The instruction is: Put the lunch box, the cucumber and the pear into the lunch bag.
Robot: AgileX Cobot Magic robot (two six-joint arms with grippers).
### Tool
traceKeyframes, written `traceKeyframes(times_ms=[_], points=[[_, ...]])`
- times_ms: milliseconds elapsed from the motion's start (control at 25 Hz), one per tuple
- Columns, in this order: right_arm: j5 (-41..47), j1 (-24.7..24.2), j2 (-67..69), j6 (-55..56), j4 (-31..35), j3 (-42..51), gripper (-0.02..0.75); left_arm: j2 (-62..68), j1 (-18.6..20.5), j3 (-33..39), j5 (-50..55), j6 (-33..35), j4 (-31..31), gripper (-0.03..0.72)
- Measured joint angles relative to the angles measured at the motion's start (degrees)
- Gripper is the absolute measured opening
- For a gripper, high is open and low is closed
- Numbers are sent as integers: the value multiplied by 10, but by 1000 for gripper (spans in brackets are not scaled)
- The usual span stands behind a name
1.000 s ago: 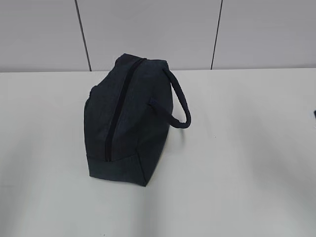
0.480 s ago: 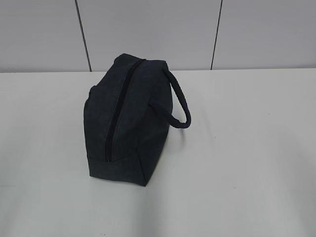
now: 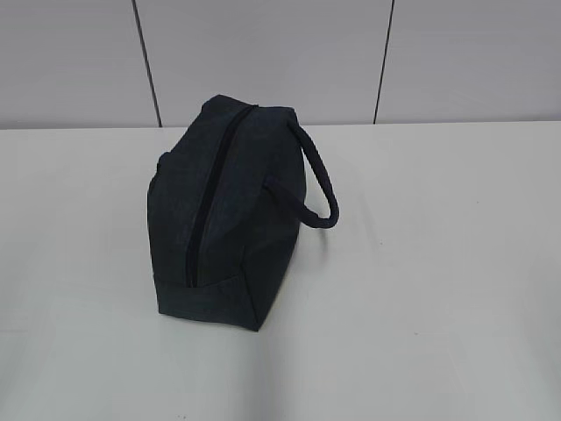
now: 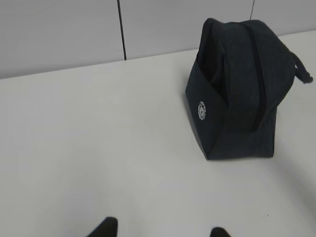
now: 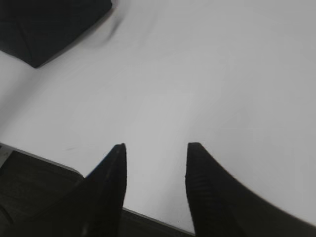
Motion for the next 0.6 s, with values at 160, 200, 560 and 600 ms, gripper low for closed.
traceKeyframes(times_ms=[160, 200, 560, 600], points=[[0, 0, -6, 0, -1, 0, 319, -17, 0, 0, 2, 0, 2, 325], [0, 0, -6, 0, 0, 0, 318, -18, 0, 0, 2, 0, 2, 317], [0, 0, -7, 0, 0, 0, 318, -18, 0, 0, 2, 0, 4, 293], [0, 0, -7, 0, 0, 0, 318, -18, 0, 0, 2, 0, 4, 288]])
